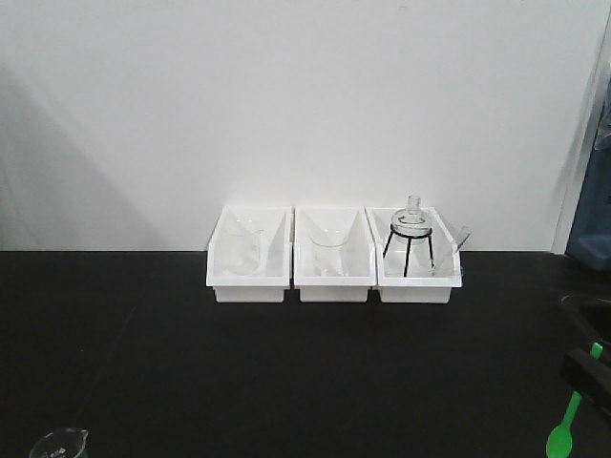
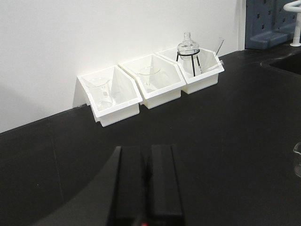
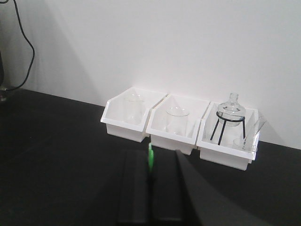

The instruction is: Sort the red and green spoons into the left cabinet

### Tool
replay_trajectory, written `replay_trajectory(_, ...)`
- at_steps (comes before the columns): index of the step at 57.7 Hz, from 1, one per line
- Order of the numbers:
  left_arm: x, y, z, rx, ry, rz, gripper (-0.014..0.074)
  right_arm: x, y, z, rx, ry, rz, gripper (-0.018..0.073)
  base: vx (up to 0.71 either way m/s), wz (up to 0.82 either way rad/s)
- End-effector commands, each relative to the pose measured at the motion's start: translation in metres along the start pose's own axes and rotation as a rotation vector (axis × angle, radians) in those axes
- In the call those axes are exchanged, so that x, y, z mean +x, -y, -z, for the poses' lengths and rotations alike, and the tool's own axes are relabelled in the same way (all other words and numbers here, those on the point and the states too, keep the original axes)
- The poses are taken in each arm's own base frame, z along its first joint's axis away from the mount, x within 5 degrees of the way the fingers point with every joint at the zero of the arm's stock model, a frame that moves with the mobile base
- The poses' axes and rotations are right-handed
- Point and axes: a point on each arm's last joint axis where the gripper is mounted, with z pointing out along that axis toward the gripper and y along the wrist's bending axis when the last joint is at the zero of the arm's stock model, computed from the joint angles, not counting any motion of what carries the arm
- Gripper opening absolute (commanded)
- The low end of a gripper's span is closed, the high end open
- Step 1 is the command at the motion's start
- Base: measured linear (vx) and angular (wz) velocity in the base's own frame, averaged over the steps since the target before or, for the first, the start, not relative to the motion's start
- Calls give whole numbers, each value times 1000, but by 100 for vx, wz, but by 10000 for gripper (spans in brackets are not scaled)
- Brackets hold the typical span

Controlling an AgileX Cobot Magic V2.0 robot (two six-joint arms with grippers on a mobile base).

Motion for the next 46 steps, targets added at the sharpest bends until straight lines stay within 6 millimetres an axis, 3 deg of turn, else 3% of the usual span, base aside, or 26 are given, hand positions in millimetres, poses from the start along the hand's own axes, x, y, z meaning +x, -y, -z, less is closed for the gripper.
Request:
replay_trajectory(1,-14,-2,3,-24,91,17,-1,-11,-1,1,-14,35,-4,-3,0,0)
replay_trajectory(26,-14,-2,3,-24,90,17,-1,-11,-1,1,-14,35,-5,-3,-3,4)
replay_trajectory(46,-14,-2,3,-24,90,17,-1,-11,-1,1,-14,35,-5,-3,-9,28)
